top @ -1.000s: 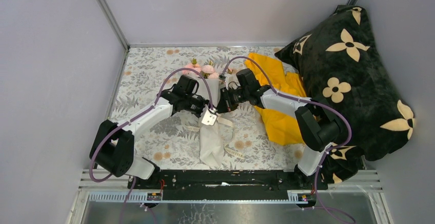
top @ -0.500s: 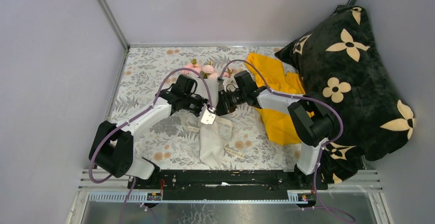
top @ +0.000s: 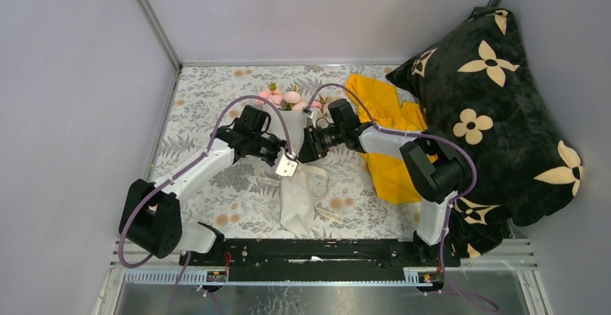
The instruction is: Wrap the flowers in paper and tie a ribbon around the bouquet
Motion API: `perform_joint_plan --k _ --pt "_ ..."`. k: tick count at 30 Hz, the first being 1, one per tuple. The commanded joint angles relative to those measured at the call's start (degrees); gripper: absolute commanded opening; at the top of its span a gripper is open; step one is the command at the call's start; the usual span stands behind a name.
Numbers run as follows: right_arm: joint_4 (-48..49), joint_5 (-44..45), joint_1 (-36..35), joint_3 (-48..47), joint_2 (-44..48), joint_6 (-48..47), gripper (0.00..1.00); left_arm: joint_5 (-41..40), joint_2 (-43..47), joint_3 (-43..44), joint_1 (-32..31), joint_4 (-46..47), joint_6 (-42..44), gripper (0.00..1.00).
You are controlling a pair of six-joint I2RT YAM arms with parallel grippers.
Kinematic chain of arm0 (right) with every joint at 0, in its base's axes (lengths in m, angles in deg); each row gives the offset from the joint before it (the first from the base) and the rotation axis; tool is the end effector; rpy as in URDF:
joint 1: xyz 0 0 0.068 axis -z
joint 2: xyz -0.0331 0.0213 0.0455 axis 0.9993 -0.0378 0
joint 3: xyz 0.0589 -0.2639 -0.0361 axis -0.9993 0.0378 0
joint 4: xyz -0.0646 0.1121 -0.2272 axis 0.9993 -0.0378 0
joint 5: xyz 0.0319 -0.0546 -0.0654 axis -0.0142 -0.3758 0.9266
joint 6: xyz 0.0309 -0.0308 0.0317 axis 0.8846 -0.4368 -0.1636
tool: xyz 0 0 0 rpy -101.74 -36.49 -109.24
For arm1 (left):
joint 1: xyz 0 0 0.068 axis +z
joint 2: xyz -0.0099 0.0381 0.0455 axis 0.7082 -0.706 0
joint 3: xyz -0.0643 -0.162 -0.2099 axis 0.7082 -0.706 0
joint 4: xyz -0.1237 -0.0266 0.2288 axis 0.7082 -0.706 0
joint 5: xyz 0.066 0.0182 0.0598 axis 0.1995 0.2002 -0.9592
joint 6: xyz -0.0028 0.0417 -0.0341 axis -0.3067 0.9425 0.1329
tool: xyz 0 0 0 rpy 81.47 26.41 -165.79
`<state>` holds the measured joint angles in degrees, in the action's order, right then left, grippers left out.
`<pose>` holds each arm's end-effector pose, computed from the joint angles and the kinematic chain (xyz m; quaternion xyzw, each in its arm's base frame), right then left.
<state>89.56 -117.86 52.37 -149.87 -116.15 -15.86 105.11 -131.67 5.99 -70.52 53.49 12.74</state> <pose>0.3079 0.2544 0.1820 -0.3338 0.7464 0.5417 0.1953 0.2367 -0.1396 0.2429 0.8114 0.3786 -0.1486 0.4199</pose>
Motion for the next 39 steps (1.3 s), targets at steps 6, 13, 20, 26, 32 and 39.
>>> perform_joint_plan --k 6,13,20,26,32,39 --pt "7.4 -2.2 0.1 -0.3 0.7 3.3 0.37 1.6 0.6 -0.7 0.4 -3.9 0.6 0.0" --pt "6.7 -3.2 -0.5 0.3 0.5 2.8 0.46 0.5 0.1 -0.8 1.8 -2.0 0.5 0.0" --pt "6.3 -0.8 -1.4 -1.0 -1.4 2.5 0.42 0.4 0.7 -1.1 2.3 -2.1 0.4 0.0" --pt "4.8 -0.4 -1.7 -2.2 -2.0 2.2 0.23 0.8 1.2 -2.3 2.3 -2.3 -0.2 0.0" --pt "2.5 5.4 -1.0 -1.5 1.3 1.3 0.0 0.2 2.0 -3.0 2.5 -3.1 0.4 0.0" --pt "0.1 10.8 0.1 -0.5 5.5 -0.1 0.0 -0.1 2.4 -4.0 2.6 -3.6 1.4 0.0"
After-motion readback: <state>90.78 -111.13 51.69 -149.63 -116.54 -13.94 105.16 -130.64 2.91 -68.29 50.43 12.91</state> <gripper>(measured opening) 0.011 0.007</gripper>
